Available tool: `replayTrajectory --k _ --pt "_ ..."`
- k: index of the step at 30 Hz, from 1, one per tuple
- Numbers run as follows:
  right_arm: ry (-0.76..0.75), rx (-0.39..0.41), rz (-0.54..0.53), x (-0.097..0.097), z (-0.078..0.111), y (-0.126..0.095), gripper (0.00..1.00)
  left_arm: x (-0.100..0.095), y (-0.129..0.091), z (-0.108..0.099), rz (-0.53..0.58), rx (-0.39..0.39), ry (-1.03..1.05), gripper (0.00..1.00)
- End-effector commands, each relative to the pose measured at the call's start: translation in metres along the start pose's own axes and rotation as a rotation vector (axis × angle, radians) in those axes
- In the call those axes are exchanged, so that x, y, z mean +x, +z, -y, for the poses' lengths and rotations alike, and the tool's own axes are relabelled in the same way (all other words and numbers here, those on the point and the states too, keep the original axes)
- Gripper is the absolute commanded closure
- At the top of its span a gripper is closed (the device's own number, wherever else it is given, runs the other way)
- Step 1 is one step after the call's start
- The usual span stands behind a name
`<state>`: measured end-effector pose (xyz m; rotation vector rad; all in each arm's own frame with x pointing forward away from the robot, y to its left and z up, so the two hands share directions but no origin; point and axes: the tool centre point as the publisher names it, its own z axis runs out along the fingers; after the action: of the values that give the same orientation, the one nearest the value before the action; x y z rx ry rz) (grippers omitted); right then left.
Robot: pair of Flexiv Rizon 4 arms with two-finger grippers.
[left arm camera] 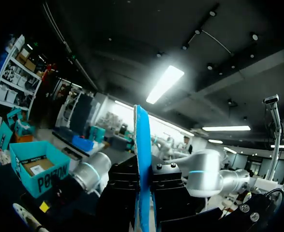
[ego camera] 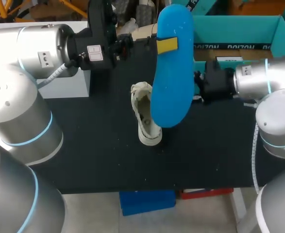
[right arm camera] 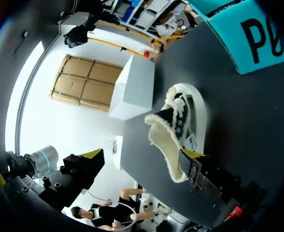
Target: Take the shoe out of the shoebox, open the shoe tongue, remove and reinsert the insole, then place the shoe into the shoebox
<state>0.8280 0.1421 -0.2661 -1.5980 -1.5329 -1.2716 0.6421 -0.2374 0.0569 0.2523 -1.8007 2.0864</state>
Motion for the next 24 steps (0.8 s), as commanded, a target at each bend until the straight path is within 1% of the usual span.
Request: replayTrajectory --k 1,2,4,10,19,23,24 --pt "-0.004 -0.08 -0.365 0.0 0.004 -0.003 0.0 0.001 0.0 -0.001 0.003 -0.003 -0.001 1.0" --pt "-0.004 -0.08 -0.367 0.001 0.004 -0.004 0.0 0.001 0.0 -0.001 0.003 -0.003 -0.001 1.0" --pt "-0.014 -0.076 -0.34 0.003 0.002 -0.005 0.0 0.001 0.0 -0.001 0.003 -0.003 -0.001 1.0" --pt "-0.023 -0.059 -0.325 0.012 -0.004 -0.008 0.0 0.001 0.0 -0.001 0.003 -0.003 -0.001 1.0" --pt "-0.024 -0.007 -0.264 0.022 -0.011 -0.007 0.0 0.001 0.0 -0.001 0.003 -0.003 -0.001 1.0" --pt "-0.018 -0.007 -0.256 0.023 -0.012 -0.005 0.0 0.001 0.0 -0.001 0.003 -0.003 -0.001 1.0" --pt "-0.013 -0.019 -0.245 0.024 -0.012 -0.005 0.0 0.001 0.0 -0.001 0.003 -0.003 -0.001 1.0"
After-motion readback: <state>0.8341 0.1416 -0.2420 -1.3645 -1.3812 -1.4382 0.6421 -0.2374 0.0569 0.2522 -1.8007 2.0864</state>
